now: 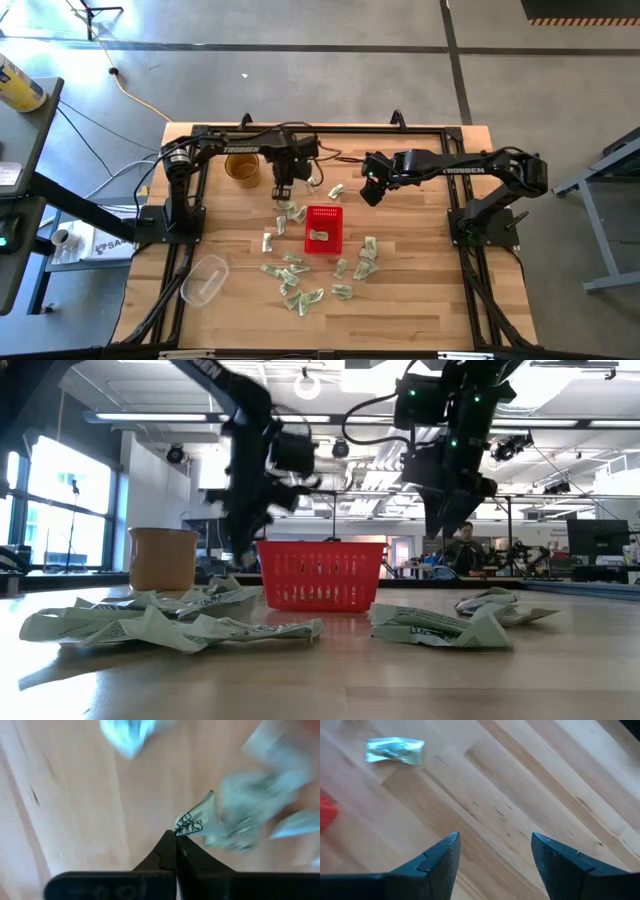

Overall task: Pick and place Stevia / Truvia into bins
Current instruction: Put the white stevia packet into the red basket

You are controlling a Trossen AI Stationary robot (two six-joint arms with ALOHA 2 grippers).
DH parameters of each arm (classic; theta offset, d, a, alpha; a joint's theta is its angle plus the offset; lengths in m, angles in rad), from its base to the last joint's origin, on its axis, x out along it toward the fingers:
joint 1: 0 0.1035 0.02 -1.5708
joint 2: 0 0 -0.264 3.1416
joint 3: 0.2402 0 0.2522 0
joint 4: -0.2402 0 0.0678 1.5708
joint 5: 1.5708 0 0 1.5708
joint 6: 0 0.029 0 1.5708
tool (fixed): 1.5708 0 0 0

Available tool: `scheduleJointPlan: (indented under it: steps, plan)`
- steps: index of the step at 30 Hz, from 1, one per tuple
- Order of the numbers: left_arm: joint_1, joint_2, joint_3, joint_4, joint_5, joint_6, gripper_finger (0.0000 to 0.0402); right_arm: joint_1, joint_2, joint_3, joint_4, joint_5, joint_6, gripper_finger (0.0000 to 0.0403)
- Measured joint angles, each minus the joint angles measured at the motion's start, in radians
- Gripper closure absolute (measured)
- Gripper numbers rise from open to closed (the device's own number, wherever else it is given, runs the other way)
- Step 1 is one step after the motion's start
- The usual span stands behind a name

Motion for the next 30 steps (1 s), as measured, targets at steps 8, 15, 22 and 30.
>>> scheduleJointPlan:
  steps: [8,15,22,30]
  plan:
    - [-0.071,-0.003,0.187,0.013,0.494,-0.132,0.0343,0.0,0.0,0.0,-0.022,-0.028,-0.1,0.0166]
    - [-0.188,-0.002,0.111,0.171,0.478,-0.184,0.0324,-0.026,0.0,0.0,-0.154,-0.013,-0.25,0.0166]
    - [-0.274,-0.002,0.022,0.272,0.272,-0.319,0.034,-0.021,-0.06,-0.012,-0.221,-0.019,-0.303,0.0166]
    - [-0.379,-0.091,0.006,0.17,0.035,-0.528,0.0284,0.165,-0.337,-0.384,0.108,-0.263,-0.181,0.0166]
